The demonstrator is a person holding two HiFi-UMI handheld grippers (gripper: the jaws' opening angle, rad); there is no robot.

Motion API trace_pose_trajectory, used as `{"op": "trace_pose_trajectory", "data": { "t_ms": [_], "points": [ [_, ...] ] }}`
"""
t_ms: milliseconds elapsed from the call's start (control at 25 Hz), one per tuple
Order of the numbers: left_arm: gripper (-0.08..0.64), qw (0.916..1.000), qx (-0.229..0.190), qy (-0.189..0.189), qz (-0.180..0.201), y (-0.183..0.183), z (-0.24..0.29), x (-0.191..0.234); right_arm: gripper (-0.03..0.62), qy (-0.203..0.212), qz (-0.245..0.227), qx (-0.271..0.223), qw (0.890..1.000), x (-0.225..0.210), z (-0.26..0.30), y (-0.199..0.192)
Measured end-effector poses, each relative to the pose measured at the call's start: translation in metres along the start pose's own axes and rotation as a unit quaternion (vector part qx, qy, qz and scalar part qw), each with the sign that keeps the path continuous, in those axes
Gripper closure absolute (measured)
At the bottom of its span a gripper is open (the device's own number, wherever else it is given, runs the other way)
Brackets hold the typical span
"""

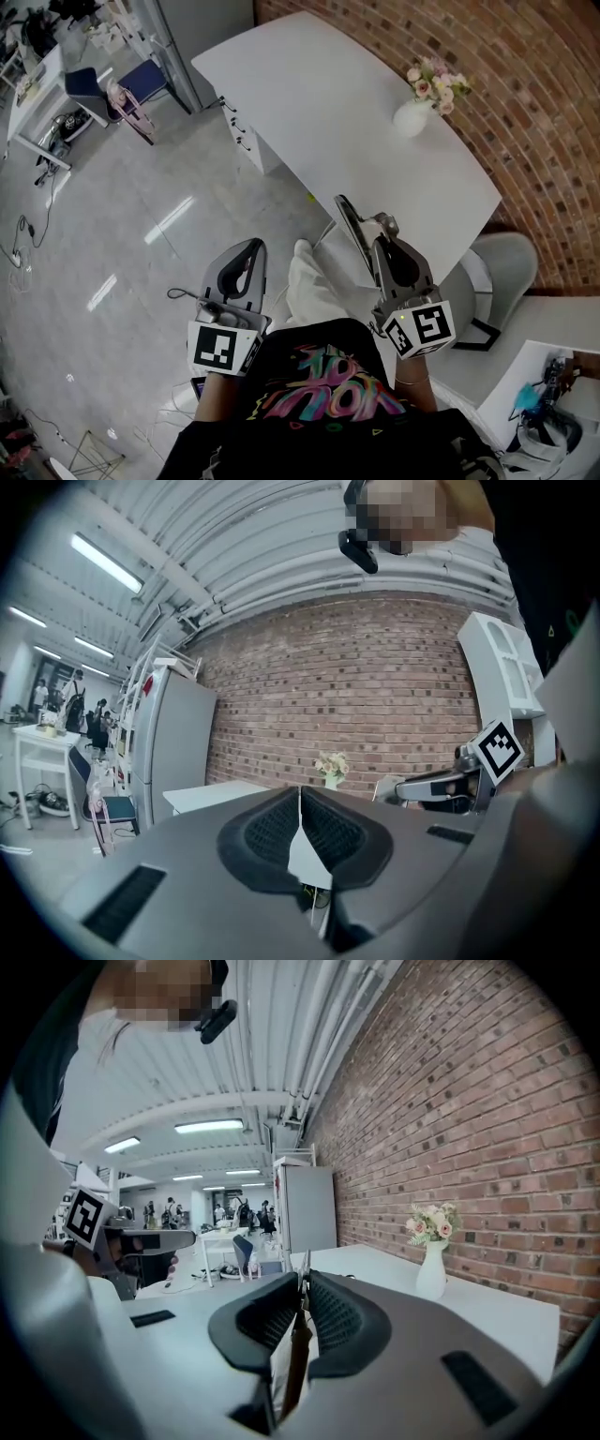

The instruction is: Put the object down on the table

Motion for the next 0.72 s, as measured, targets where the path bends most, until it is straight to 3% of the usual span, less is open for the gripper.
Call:
{"op": "trace_pose_trajectory", "data": {
  "t_ms": [240, 360, 720],
  "points": [
    [0.534, 0.9995, 0.021, -0.011, 0.02, 0.013, 0.097, 0.03, 0.54, 0.0, 0.005, 0.001, 1.0, -0.058, 0.081, 0.031],
    [0.534, 0.9996, 0.011, -0.019, 0.019, 0.027, 0.145, 0.037, 0.54, 0.002, 0.001, 0.002, 1.0, -0.087, 0.112, 0.049],
    [0.534, 0.998, 0.007, -0.057, 0.026, 0.048, 0.25, 0.045, 0.54, -0.016, 0.012, -0.008, 1.0, -0.143, 0.156, 0.076]
  ]
}}
Point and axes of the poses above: the fingertips, and each gripper's own axes: z forward along the fingers, x to its left, y out of its top, the point moved 5 cm from there along -z, backward along the fingers, and after that the axes turned 11 degrees about y, right-handed, at the moved point
